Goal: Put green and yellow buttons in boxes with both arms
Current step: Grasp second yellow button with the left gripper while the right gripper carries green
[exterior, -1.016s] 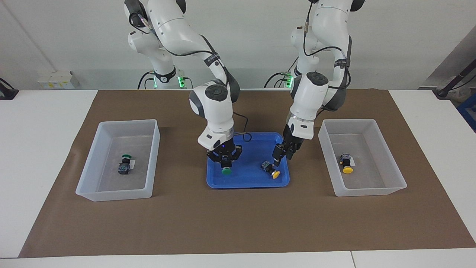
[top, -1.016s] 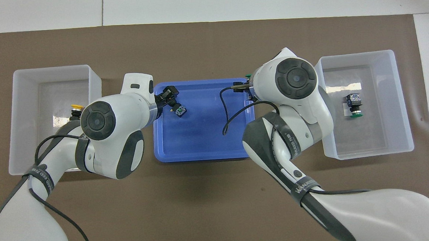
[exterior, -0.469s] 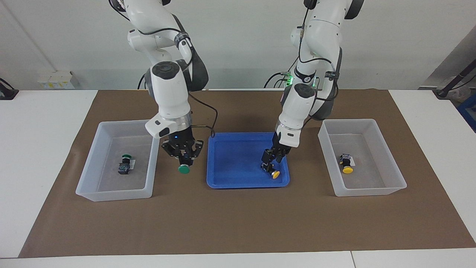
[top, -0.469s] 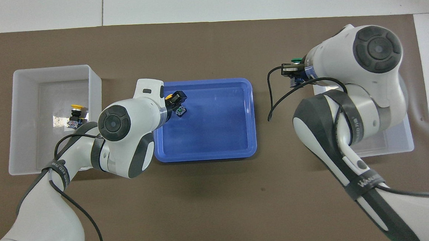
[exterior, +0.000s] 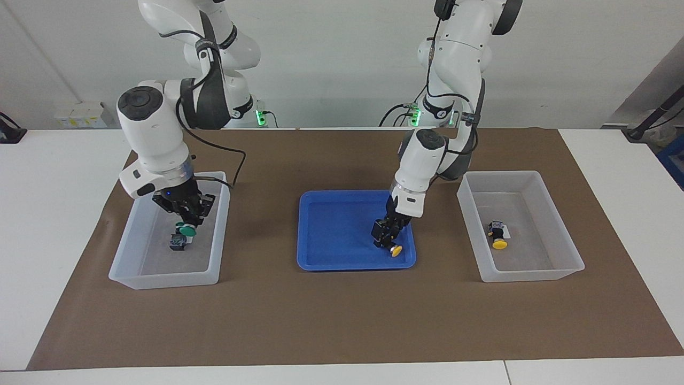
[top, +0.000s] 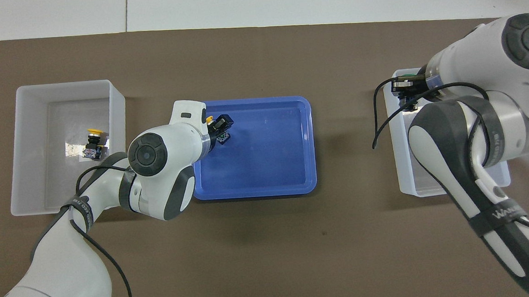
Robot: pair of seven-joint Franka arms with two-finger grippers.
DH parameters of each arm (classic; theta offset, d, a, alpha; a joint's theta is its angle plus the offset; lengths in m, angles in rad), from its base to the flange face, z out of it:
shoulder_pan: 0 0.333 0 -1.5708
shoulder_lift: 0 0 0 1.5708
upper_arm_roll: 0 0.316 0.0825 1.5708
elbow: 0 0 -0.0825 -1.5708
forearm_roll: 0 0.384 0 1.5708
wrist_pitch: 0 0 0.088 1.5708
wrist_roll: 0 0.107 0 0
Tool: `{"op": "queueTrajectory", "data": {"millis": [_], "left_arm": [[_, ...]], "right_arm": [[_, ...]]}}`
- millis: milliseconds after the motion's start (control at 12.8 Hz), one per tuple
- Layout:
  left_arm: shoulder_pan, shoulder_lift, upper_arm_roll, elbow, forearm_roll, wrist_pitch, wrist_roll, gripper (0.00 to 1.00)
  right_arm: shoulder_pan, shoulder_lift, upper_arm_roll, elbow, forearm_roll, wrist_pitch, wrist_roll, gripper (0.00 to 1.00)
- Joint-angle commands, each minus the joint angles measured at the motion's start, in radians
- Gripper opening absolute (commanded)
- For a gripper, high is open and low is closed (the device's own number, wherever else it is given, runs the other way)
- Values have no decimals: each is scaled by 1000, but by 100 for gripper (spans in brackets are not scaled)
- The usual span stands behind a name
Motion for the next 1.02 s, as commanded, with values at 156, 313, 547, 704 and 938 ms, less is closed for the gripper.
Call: {"op": "queueTrajectory", "data": {"millis": [156, 313, 547, 704, 938], "left_arm": [[-26, 12, 16, -19, -10, 34, -18, 53], [-28, 12, 16, -19, -10, 33, -19, 28], [-28, 12, 16, -19, -10, 30, -18, 0], [-28, 12, 16, -18, -10, 22, -16, 0], [-25, 12, 16, 10, -10, -14, -13, 0]], "right_arm": [[-75, 10, 13, -138, 6, 133, -101, 0], [-92, 18, 14, -185, 6, 179, -113, 0], [-83, 56, 14, -192, 32, 194, -104, 0], [-77, 70, 14, -202, 43, 225, -104, 0], [-90, 77, 14, -236, 43, 260, -109, 0]]}}
